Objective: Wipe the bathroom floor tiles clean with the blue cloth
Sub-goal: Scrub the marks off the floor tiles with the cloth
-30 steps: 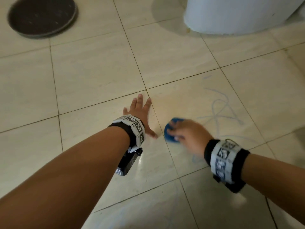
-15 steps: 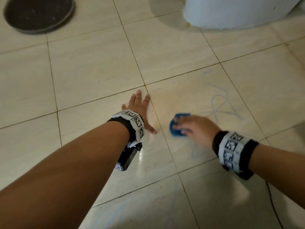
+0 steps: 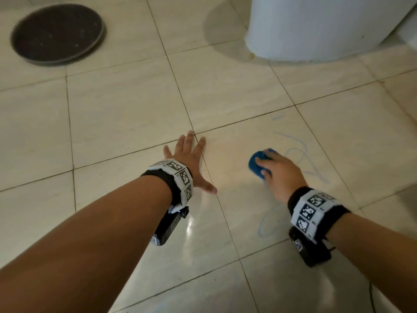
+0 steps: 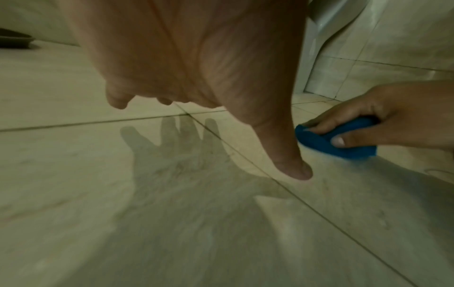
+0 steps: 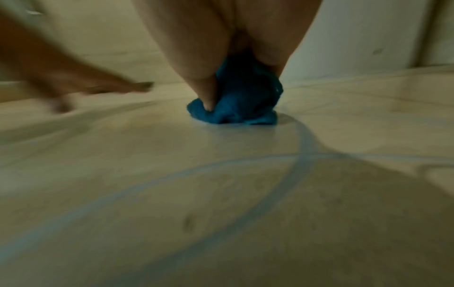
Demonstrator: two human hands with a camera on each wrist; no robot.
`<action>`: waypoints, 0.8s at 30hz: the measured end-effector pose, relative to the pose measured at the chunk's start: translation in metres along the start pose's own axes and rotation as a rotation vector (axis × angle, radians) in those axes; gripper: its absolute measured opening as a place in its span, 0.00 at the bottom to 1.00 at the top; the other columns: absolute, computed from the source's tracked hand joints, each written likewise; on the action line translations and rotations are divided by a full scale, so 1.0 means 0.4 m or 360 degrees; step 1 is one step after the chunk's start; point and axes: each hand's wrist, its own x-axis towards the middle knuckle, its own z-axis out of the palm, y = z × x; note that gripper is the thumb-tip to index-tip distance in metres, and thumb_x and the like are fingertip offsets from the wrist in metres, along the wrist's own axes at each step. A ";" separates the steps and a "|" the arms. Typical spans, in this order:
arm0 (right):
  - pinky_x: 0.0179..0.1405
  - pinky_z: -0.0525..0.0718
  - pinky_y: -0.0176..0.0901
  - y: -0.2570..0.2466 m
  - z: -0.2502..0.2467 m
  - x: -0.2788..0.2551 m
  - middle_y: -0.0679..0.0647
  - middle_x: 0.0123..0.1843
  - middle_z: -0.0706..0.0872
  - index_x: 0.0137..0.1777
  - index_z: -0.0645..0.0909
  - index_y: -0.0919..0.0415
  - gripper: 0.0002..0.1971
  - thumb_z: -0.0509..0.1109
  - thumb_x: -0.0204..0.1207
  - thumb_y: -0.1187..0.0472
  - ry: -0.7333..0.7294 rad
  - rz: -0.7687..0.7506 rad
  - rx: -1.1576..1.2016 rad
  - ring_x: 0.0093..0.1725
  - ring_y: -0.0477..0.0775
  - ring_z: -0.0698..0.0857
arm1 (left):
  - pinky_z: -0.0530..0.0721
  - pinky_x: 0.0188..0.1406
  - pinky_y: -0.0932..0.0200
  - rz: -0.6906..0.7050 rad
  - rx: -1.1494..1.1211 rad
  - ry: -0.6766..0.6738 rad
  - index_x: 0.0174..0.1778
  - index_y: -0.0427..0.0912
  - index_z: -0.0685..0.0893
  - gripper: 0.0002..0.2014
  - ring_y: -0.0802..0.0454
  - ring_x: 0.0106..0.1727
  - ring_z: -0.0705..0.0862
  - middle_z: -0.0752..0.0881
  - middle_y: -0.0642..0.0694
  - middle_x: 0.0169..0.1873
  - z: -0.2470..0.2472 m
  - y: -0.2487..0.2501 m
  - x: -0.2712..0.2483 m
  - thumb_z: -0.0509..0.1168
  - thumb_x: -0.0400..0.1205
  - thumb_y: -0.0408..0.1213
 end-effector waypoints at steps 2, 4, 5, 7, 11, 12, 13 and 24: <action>0.73 0.65 0.42 -0.040 0.022 -0.027 0.62 0.76 0.71 0.66 0.82 0.63 0.18 0.69 0.76 0.71 -0.0146 -0.0379 0.0042 0.75 0.62 0.72 | 0.38 0.79 0.31 0.0074 0.0038 0.0068 0.81 0.51 0.27 0.70 0.44 0.82 0.28 0.24 0.46 0.80 -0.022 0.023 0.020 0.73 0.62 0.71; 0.71 0.64 0.38 -0.026 0.009 -0.001 0.60 0.74 0.74 0.63 0.83 0.62 0.17 0.70 0.75 0.71 -0.0237 -0.0548 0.0069 0.72 0.61 0.76 | 0.36 0.79 0.31 0.0138 0.0072 0.0091 0.81 0.50 0.26 0.70 0.44 0.82 0.27 0.23 0.46 0.80 -0.035 0.050 0.039 0.73 0.62 0.71; 0.71 0.61 0.33 -0.007 -0.005 0.032 0.57 0.76 0.72 0.66 0.82 0.60 0.18 0.67 0.78 0.70 -0.0217 -0.0435 0.0073 0.74 0.59 0.73 | 0.35 0.78 0.31 0.0158 0.0075 0.0095 0.81 0.50 0.26 0.70 0.44 0.82 0.27 0.23 0.45 0.79 -0.037 0.064 0.048 0.73 0.62 0.70; 0.71 0.57 0.32 0.043 -0.043 0.100 0.56 0.79 0.68 0.71 0.77 0.58 0.19 0.63 0.81 0.67 -0.0005 -0.0046 0.0045 0.76 0.58 0.69 | 0.34 0.78 0.32 0.0179 0.0055 0.0110 0.81 0.50 0.27 0.70 0.44 0.82 0.27 0.23 0.45 0.80 -0.032 0.086 0.067 0.74 0.62 0.70; 0.71 0.52 0.28 0.011 -0.040 0.130 0.54 0.81 0.65 0.75 0.72 0.58 0.21 0.60 0.82 0.67 -0.0007 0.0002 -0.0043 0.78 0.56 0.66 | 0.36 0.79 0.33 0.0164 0.0057 0.0079 0.81 0.48 0.27 0.71 0.44 0.82 0.27 0.23 0.44 0.80 -0.019 0.117 0.107 0.74 0.61 0.71; 0.71 0.49 0.27 -0.018 -0.027 0.118 0.53 0.81 0.64 0.75 0.71 0.56 0.21 0.60 0.82 0.66 -0.0091 -0.0137 -0.0022 0.79 0.55 0.64 | 0.36 0.80 0.33 0.0147 0.0058 0.0051 0.81 0.48 0.27 0.72 0.44 0.82 0.27 0.23 0.44 0.80 -0.020 0.122 0.118 0.74 0.61 0.71; 0.71 0.48 0.25 -0.031 -0.020 0.117 0.53 0.81 0.64 0.75 0.72 0.56 0.21 0.60 0.82 0.66 -0.0151 -0.0224 0.0025 0.80 0.54 0.64 | 0.37 0.80 0.34 0.0128 0.0055 0.0026 0.81 0.48 0.27 0.72 0.43 0.82 0.28 0.23 0.43 0.80 -0.023 0.126 0.128 0.75 0.61 0.70; 0.79 0.57 0.44 0.083 -0.045 0.240 0.52 0.83 0.58 0.80 0.64 0.52 0.32 0.62 0.76 0.73 -0.0086 -0.0074 -0.0118 0.81 0.55 0.60 | 0.37 0.81 0.38 0.0120 0.0016 0.0022 0.81 0.50 0.26 0.73 0.45 0.82 0.28 0.23 0.46 0.80 -0.019 0.124 0.140 0.76 0.59 0.69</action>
